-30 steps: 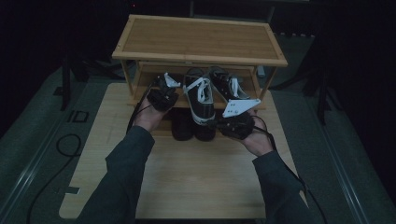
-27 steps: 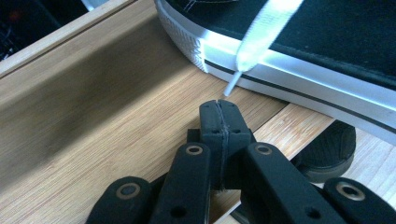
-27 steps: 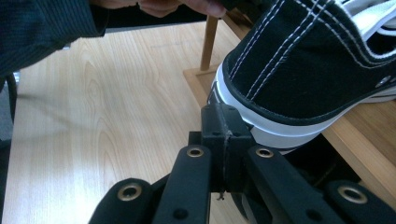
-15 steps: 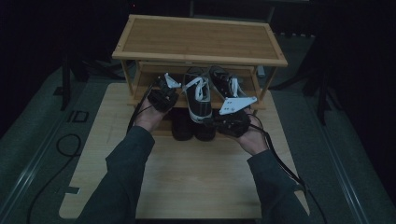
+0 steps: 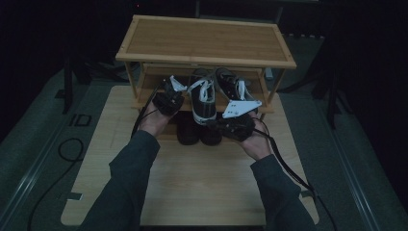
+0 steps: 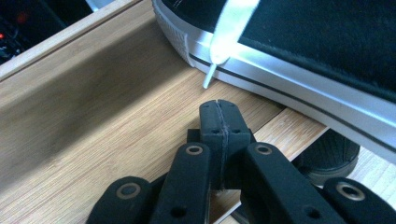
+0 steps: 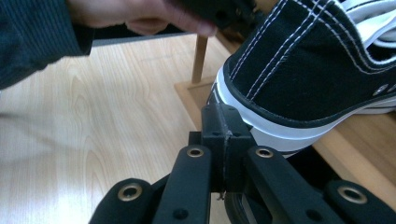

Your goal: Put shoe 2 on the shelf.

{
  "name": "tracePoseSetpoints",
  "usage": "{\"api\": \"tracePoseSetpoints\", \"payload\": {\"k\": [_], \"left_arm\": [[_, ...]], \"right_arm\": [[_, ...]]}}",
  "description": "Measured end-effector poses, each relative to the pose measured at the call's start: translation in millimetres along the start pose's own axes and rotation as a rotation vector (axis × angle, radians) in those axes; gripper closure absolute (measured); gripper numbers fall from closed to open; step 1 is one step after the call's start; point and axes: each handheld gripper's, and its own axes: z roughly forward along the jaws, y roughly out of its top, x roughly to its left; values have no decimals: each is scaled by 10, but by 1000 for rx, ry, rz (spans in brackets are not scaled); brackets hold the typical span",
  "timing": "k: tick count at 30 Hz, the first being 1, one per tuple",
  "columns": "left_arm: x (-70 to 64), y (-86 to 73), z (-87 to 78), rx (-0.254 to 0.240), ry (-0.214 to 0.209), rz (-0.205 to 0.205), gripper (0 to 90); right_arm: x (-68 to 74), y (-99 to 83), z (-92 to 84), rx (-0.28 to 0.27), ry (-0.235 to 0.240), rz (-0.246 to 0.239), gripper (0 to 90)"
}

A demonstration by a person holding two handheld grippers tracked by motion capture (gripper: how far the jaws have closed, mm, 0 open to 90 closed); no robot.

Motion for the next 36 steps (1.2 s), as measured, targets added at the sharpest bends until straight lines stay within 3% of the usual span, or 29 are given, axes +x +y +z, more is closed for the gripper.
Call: {"api": "tracePoseSetpoints", "payload": {"k": [10, 14, 20, 22, 29, 36], "left_arm": [[7, -6, -2, 0, -2, -1, 900], [7, -7, -3, -1, -2, -3, 900], [8, -12, -4, -2, -2, -8, 900], [16, -16, -5, -3, -6, -10, 900], [26, -21, -6, -4, -12, -13, 900], [28, -23, -7, -3, -12, -13, 900]], "right_arm": [[17, 81, 84, 3, -3, -19, 900], [-16, 104, 71, -9, -20, -7, 900], [-13, 171, 98, -11, -37, -27, 900], [-32, 195, 108, 1, -61, -24, 900], [-24, 169, 176, 25, -38, -29, 900], [23, 122, 240, 59, -50, -50, 900]]}}
